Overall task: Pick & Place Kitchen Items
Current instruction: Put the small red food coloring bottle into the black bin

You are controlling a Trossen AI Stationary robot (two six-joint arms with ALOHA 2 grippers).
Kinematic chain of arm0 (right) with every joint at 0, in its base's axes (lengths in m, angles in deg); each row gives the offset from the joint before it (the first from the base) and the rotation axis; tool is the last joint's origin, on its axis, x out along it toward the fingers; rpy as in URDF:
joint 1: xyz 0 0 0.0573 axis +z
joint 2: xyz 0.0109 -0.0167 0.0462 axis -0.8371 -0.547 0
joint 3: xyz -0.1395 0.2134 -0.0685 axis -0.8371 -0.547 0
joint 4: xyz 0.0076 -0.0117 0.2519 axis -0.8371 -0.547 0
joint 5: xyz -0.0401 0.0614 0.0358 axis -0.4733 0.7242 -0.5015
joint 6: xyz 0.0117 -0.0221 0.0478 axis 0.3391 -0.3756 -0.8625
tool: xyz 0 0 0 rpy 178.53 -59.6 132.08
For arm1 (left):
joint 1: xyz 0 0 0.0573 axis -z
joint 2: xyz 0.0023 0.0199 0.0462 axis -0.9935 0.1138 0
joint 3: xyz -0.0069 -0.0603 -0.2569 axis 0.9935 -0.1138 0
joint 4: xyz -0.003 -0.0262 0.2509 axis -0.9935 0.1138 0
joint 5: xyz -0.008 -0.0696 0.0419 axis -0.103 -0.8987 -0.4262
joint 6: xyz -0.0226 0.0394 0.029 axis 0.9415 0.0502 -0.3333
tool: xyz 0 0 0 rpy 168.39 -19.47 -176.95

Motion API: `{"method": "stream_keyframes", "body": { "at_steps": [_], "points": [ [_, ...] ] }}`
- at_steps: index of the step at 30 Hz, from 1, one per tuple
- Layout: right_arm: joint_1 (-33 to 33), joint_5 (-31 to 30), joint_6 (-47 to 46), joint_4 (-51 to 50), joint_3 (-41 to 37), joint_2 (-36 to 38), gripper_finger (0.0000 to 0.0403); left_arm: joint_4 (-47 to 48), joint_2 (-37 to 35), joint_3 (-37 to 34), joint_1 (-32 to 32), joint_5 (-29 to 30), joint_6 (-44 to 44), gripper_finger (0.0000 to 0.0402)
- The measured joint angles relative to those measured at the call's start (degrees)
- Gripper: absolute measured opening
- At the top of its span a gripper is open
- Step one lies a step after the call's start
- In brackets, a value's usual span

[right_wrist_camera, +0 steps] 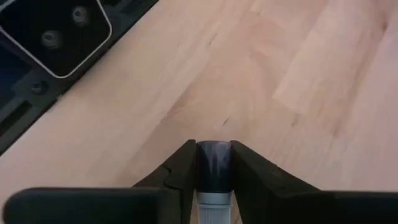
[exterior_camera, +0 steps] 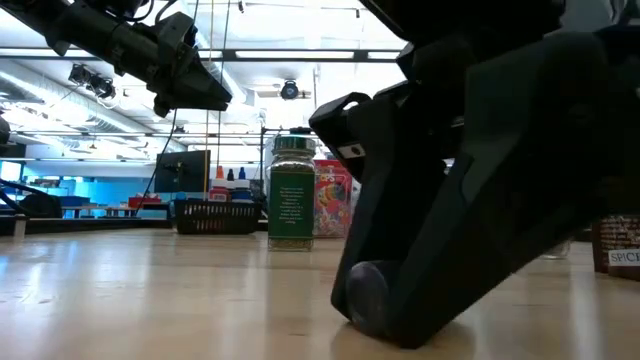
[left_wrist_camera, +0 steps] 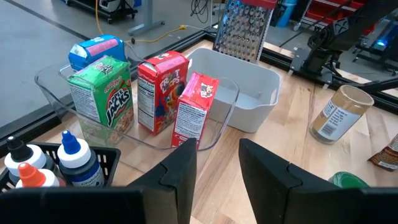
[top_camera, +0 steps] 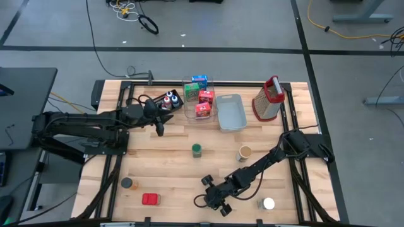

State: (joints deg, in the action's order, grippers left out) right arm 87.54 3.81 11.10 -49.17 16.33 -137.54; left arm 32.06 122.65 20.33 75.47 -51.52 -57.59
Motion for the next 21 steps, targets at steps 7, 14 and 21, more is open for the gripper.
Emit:
{"method": "stream_keyframes", "body": {
  "at_steps": [7, 14, 21],
  "points": [
    [-1.13, -7.42, 3.55, 1.08, -0.25, 1.61, 0.0111, -1.27, 0.00, 0.00, 0.00, 0.87, -0.40, 0.0128],
    [-4.26, -9.77, 7.87, 1.15, -0.17, 2.71, 0.0084, -3.53, 0.00, 0.00, -0.02, 6.13, -0.61, 0.0128],
    [-7.66, -16.28, 12.06, 1.79, -0.17, 4.14, 0.0086, -3.56, 0.04, 0.00, -0.04, -0.07, 3.93, 0.0128]
  ]
}}
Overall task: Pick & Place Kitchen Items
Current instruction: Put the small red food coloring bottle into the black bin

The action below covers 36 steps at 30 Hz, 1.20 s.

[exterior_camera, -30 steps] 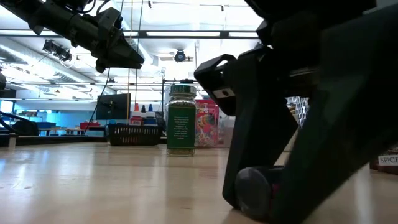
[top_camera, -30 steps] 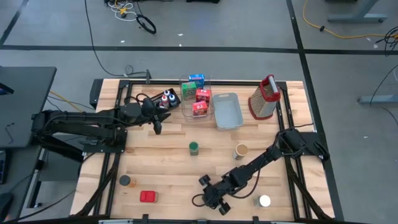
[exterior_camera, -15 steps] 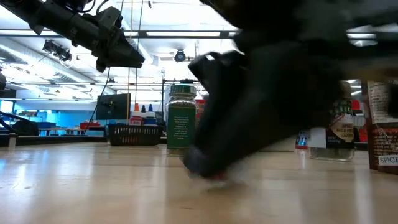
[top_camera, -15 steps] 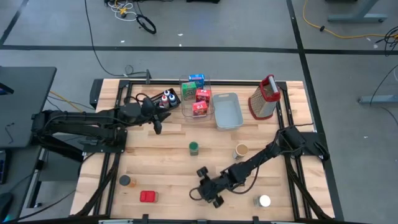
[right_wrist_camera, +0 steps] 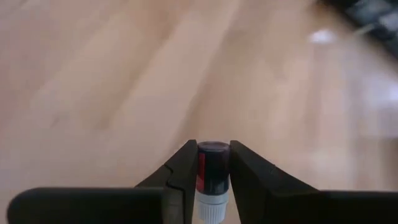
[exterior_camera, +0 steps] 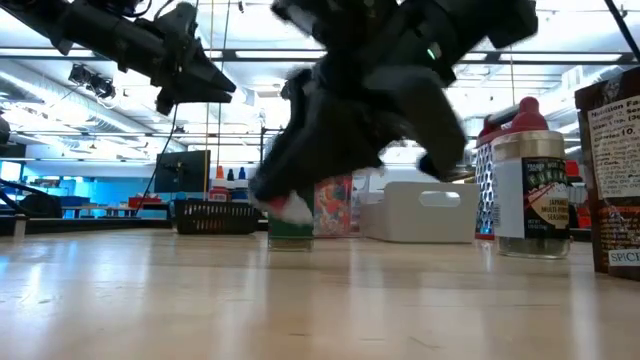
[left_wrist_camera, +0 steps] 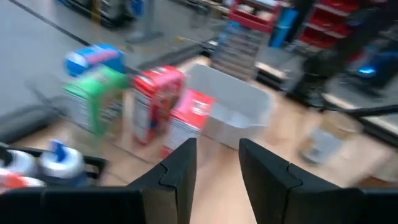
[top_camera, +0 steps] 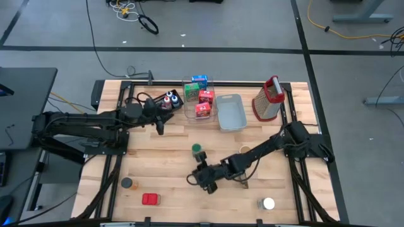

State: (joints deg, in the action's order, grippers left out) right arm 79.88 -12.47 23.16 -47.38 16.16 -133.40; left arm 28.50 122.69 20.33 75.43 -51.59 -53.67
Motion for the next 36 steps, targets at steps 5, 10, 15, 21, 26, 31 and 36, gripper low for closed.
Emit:
{"method": "stream_keyframes", "body": {
  "at_steps": [5, 10, 15, 21, 26, 31, 36],
  "points": [
    [-0.52, -8.38, 4.51, 1.60, 0.02, 3.49, 0.0086, -0.01, 1.99, -0.02, 0.17, -12.65, 6.62, 0.0128],
    [-0.50, -16.30, 8.20, 2.11, 0.11, 7.45, 0.0085, -3.89, 5.90, -0.05, 4.51, -19.94, 13.24, 0.0128],
    [-1.41, -20.00, 11.85, 4.58, 0.13, 8.42, 0.0085, -14.00, 13.29, -0.04, 13.36, -17.01, 14.04, 0.0128],
    [-1.65, -23.50, 15.35, 9.44, 0.15, 8.51, 0.0085, -22.42, 20.30, -0.03, 18.37, -12.34, 14.73, 0.0128],
    [-1.41, -24.90, 15.90, 10.29, 0.09, 8.50, 0.0090, -25.80, 21.76, -0.07, 19.90, -11.58, 16.10, 0.0128],
    [-1.79, -24.64, 15.65, 9.17, 0.11, 8.50, 0.0094, -26.66, 21.86, -0.02, 20.04, -10.87, 16.21, 0.0128],
    [-1.96, -24.41, 16.13, 9.63, 0.11, 8.50, 0.0094, -25.71, 21.88, -0.02, 19.96, -11.46, 15.81, 0.0128]
  ]
}}
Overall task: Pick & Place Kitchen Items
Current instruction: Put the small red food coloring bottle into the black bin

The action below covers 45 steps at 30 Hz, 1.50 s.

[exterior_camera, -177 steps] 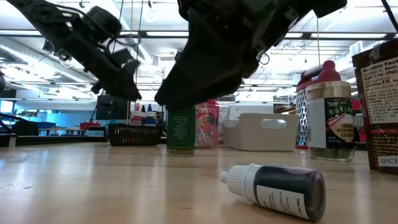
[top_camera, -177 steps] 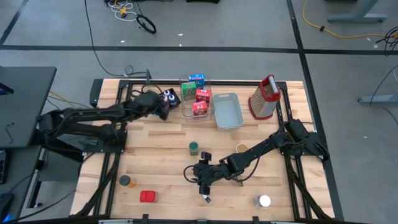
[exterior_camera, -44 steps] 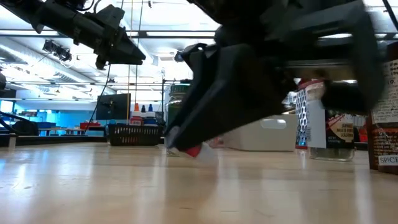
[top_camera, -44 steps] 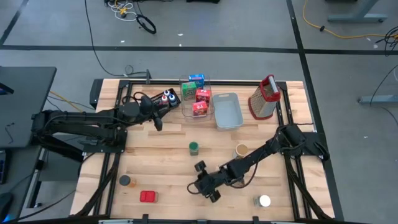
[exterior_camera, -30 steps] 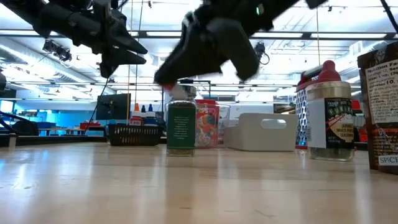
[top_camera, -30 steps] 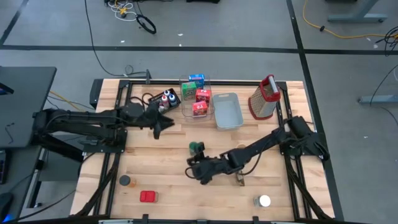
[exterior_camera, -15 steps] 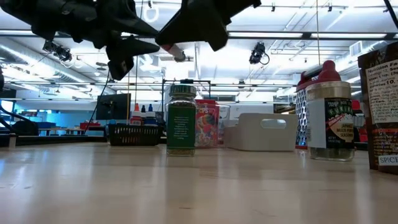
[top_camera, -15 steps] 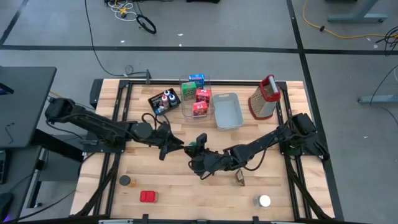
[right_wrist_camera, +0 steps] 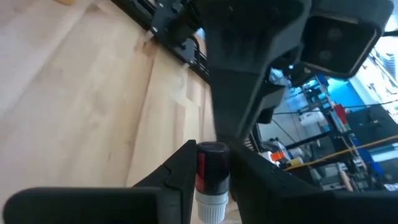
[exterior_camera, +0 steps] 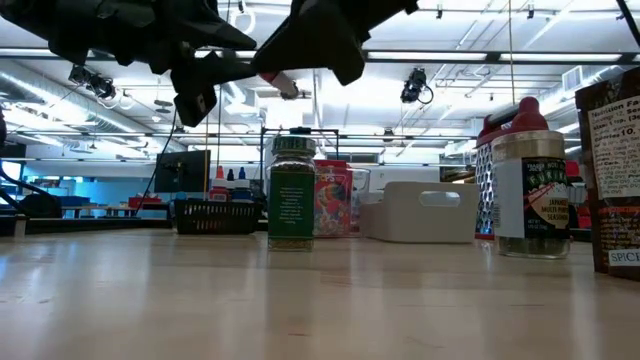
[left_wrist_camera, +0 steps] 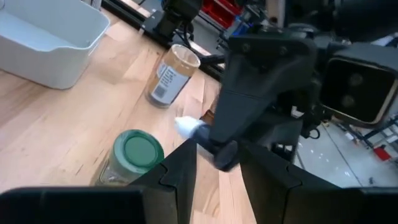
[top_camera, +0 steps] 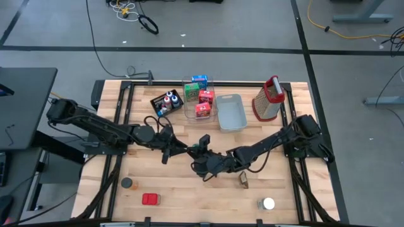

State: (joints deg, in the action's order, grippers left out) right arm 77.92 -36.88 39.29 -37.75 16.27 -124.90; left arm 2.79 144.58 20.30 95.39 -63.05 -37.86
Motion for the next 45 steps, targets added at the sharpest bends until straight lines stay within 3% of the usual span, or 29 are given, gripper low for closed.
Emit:
{"method": "stream_keyframes", "body": {
  "at_steps": [10, 16, 24, 27, 32, 37, 45],
  "points": [
    [-0.24, 0.28, 0.40, 0.06, 0.00, 0.00, 0.0095, -0.24, 0.00, 0.00, -0.04, 0.65, -3.24, 0.0128],
    [-0.85, 0.36, 1.06, 0.14, 0.00, 0.00, 0.0095, -0.02, 0.28, 0.00, -0.58, -0.17, 1.71, 0.0131],
    [-3.25, 0.40, 4.09, -0.20, 0.04, -0.02, 0.0095, -0.60, 1.75, 0.02, -3.45, 0.28, 0.81, 0.0182],
    [-4.35, 2.96, 4.20, -0.23, 0.04, -0.02, 0.0095, -0.76, 2.62, 0.04, -5.07, 1.24, 0.62, 0.0199],
    [-5.76, 3.90, 3.83, -0.39, 0.04, -0.02, 0.0095, -0.27, 2.60, 0.00, -7.12, 1.52, 0.68, 0.0208],
    [-6.51, 3.64, 4.28, -0.33, 0.04, -0.02, 0.0095, -0.50, 2.60, 0.00, -7.21, 2.52, 0.81, 0.0183],
    [-6.86, 4.00, 5.26, -0.42, 0.04, -0.02, 0.0095, -1.07, 2.58, 0.00, -7.19, 3.10, -1.67, 0.0103]
  ]
}}
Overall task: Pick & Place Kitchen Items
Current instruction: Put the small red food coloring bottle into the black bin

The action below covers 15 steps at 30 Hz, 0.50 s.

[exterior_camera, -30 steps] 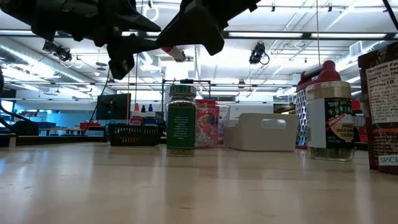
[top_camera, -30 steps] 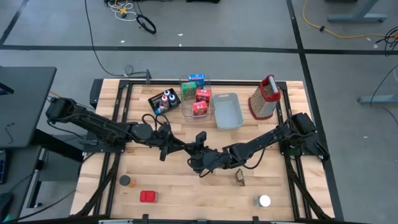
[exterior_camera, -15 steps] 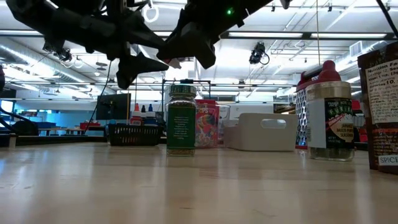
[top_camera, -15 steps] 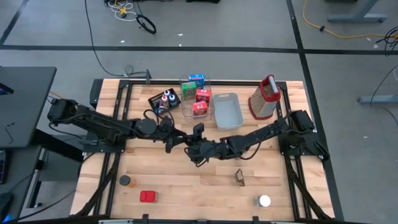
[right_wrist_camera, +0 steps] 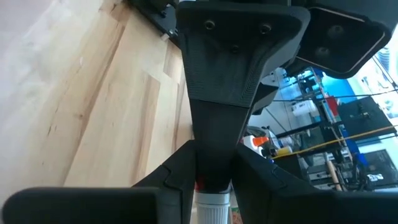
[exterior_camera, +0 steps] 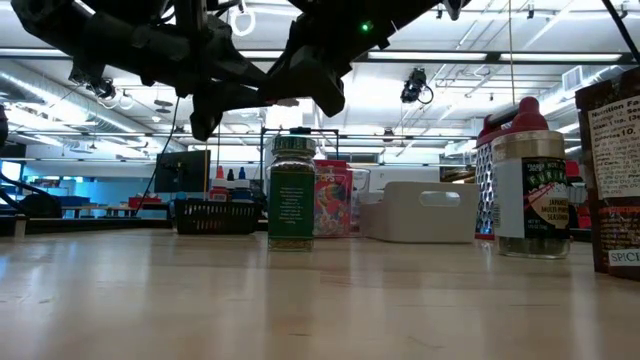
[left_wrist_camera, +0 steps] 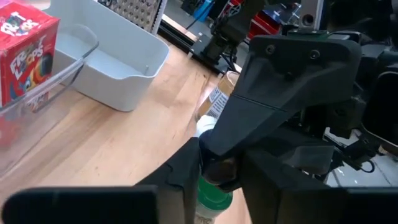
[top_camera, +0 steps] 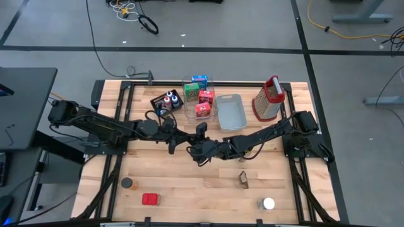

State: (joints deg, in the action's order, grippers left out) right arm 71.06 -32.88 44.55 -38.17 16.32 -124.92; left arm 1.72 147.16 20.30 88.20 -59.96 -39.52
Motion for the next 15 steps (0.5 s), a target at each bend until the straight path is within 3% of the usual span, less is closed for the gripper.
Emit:
{"method": "stream_keyframes", "body": {
  "at_steps": [4, 15],
  "points": [
    [-0.31, 0.01, 0.11, -0.06, 0.00, 0.00, 0.0096, -0.15, -0.02, 0.00, -0.02, 0.15, -0.99, 0.0083],
    [-0.90, 0.51, 2.84, 0.07, 0.00, 0.00, 0.0121, -0.74, -0.02, -0.02, -0.02, 0.78, -0.93, 0.0090]
  ]
}}
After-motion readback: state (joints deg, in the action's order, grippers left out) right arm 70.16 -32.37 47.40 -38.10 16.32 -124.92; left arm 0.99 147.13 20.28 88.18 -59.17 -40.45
